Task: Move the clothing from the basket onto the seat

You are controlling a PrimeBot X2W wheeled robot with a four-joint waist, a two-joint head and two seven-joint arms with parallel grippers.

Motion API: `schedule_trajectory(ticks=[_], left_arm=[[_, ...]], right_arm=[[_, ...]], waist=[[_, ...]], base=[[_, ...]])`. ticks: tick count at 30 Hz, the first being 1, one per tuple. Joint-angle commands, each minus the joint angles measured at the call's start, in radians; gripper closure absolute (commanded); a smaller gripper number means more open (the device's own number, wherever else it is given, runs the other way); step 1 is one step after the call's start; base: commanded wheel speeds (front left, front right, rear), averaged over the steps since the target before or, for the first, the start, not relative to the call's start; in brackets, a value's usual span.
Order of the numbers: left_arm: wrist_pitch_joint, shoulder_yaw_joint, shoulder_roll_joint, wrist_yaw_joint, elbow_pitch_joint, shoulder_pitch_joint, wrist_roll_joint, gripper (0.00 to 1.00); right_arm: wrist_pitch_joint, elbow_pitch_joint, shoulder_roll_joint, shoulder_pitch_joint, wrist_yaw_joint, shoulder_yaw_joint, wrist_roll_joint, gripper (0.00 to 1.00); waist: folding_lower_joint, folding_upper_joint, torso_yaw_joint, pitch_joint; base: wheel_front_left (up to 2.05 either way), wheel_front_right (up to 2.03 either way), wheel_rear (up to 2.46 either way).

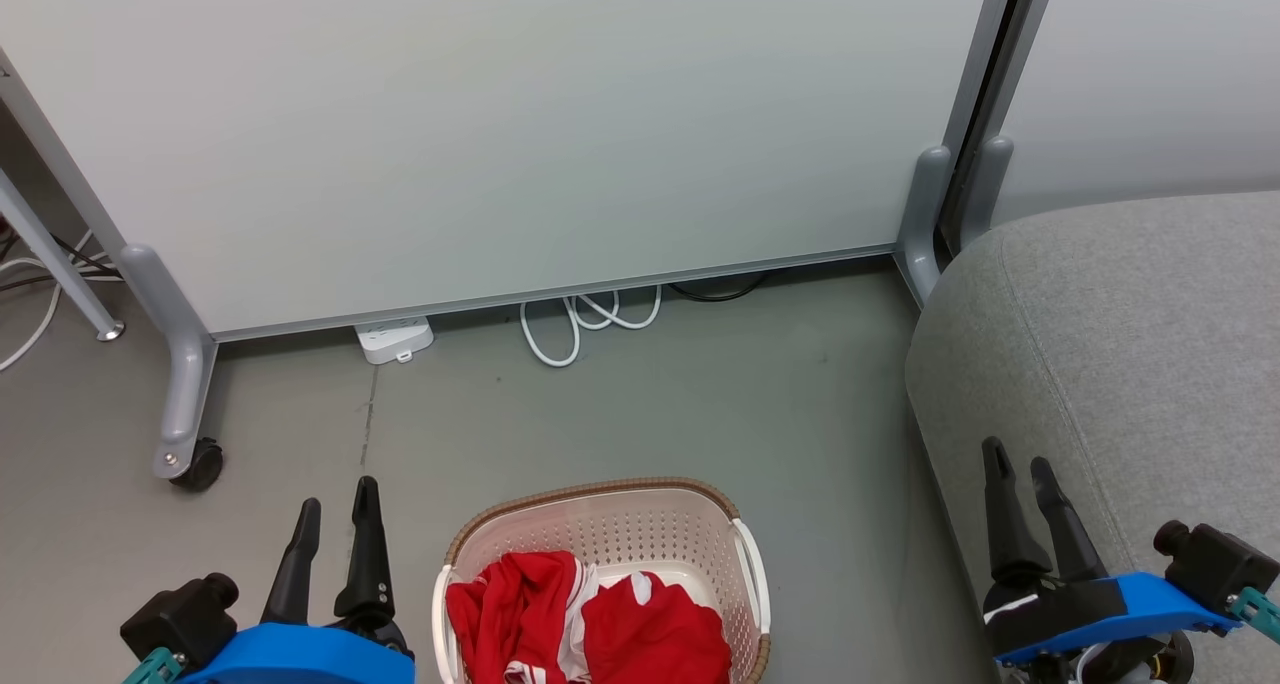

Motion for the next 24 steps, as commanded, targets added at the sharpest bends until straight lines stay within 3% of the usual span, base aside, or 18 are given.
schedule_trajectory(ticks=[1, 24], left_arm=[[-0.009, -0.006, 0.008, 0.004, -0.013, -0.011, 0.027, 0.00], [-0.064, -0.043, 0.010, 0.024, -0.010, -0.018, 0.219, 0.00]], right_arm=[[-0.007, -0.014, -0.005, -0.001, 0.000, 0.003, -0.030, 0.00], [-0.042, -0.036, -0.007, 0.008, 0.000, 0.017, -0.244, 0.00]], waist=[[0.0000, -0.0001, 0.000, 0.001], [0.0000, -0.0001, 0.004, 0.010]], base=[[0.00, 0.00, 0.00], [0.00, 0.00, 0.00]])
